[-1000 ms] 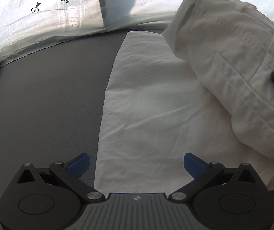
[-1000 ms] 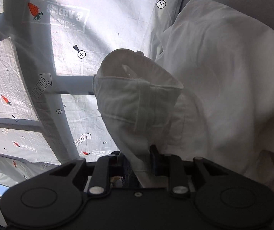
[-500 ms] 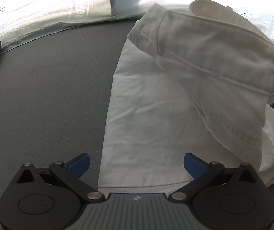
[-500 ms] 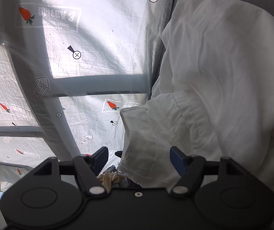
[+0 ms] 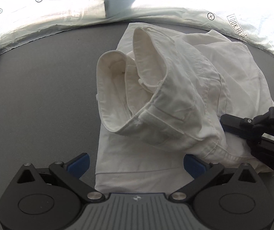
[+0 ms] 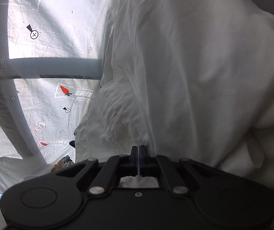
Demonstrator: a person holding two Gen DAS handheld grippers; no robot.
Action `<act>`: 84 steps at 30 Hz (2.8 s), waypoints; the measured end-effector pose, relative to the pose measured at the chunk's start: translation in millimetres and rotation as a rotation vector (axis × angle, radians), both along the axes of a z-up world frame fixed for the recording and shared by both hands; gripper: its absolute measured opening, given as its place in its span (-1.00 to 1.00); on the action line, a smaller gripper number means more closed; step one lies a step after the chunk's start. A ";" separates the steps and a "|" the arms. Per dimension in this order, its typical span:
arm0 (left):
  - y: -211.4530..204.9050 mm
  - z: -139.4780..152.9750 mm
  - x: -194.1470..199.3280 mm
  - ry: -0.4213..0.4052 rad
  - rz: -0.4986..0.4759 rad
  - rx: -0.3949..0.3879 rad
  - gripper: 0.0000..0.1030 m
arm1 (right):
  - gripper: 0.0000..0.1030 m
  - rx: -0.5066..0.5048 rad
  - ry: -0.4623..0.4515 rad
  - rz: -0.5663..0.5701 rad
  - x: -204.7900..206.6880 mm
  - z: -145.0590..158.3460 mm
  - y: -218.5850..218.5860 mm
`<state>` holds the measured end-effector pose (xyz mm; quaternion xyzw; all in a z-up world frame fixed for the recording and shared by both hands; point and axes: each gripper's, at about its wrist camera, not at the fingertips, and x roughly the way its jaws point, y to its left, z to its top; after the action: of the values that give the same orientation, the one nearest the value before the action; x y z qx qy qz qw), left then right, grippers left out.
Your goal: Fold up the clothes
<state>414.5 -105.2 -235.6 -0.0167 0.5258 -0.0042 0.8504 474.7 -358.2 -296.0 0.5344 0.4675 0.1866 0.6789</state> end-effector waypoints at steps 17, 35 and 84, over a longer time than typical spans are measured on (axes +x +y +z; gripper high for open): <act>9.7 57.4 4.9 -0.213 0.052 -0.204 1.00 | 0.55 -0.534 -0.266 0.037 -12.2 94.7 -30.2; 31.2 -2.8 41.5 -0.138 0.039 -0.078 1.00 | 0.92 -0.912 -0.148 0.121 8.6 59.3 -39.0; -261.8 153.2 52.2 -0.517 -0.427 -0.549 -0.69 | -0.80 -0.762 -0.541 -0.068 -9.9 195.3 -241.1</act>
<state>466.7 -367.0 -82.4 -0.1316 0.2666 -0.3241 0.8981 464.8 -599.4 -100.7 0.1941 0.2910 0.1118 0.9301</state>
